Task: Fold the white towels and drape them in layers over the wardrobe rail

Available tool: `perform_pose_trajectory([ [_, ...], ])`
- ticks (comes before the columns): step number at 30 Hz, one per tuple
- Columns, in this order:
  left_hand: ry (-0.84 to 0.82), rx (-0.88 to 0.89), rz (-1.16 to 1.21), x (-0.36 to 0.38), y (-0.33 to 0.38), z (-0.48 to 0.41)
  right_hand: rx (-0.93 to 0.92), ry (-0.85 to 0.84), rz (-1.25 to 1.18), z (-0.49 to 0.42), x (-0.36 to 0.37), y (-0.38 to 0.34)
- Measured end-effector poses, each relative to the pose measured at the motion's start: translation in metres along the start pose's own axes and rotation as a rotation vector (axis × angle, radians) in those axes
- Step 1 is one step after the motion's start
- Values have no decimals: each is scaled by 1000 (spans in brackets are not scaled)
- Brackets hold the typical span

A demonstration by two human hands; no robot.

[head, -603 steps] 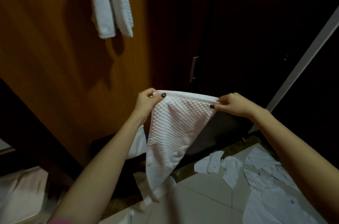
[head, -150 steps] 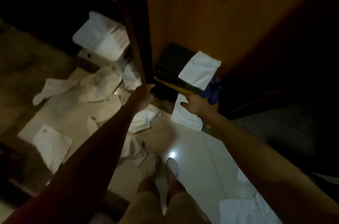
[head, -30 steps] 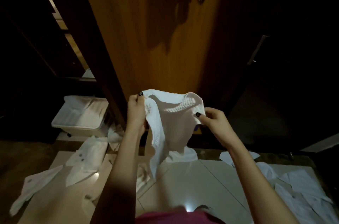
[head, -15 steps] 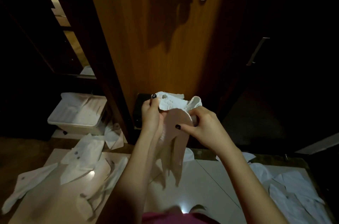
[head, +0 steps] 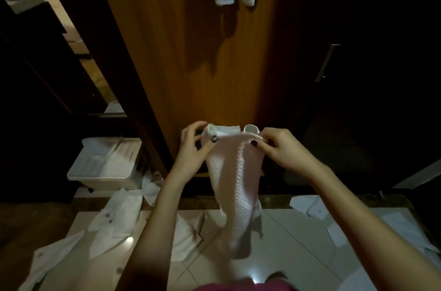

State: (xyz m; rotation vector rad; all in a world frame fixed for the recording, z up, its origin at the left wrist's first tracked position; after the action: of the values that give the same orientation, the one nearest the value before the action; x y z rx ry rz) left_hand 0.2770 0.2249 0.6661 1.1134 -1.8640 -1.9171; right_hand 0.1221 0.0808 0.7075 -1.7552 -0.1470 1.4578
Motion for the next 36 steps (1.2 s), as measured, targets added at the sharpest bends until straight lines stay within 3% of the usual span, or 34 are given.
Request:
perform_pose_trajectory([
  [3, -261, 265, -202, 32, 25, -12, -19, -34, 22, -8, -8, -4],
  [7, -380, 344, -352, 49, 42, -30, -61, -63, 74, -9, -31, -8],
  [12, -383, 418, -242, 74, 77, -50, -23, -55, 134, 1, -63, 0],
  [14, -457, 500, -241, 93, 90, -57, -18, -31, 141, 5, -75, 4],
  [20, -734, 525, -243, 142, 127, -67, 13, 5, 259, 18, -114, 18],
  [24, -623, 431, 27, 146, 144, -69, 37, 141, 213, 28, -140, 27],
  [29, -442, 398, 222, 137, 161, -72, 45, 389, -259, 35, -150, 43],
  [32, -413, 376, 242, 127, 167, -71, 37, 415, -460, 30, -143, 44],
  [36, -380, 354, 196, 110, 163, -70, 52, 458, -430, 24, -135, 36],
])
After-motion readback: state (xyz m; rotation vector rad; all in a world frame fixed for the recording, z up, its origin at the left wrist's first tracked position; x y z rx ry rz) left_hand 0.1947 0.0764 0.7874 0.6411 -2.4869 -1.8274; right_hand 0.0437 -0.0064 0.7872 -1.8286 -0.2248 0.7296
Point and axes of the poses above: each hand's wrist, its own z-axis away from the middle knuckle, its own x-axis out of the palm, y = z × x, the point moved 6 cm from there along -z, towards the middle knuckle, and after that the axes turned 6 degrees about x, right-handed, at the moved point
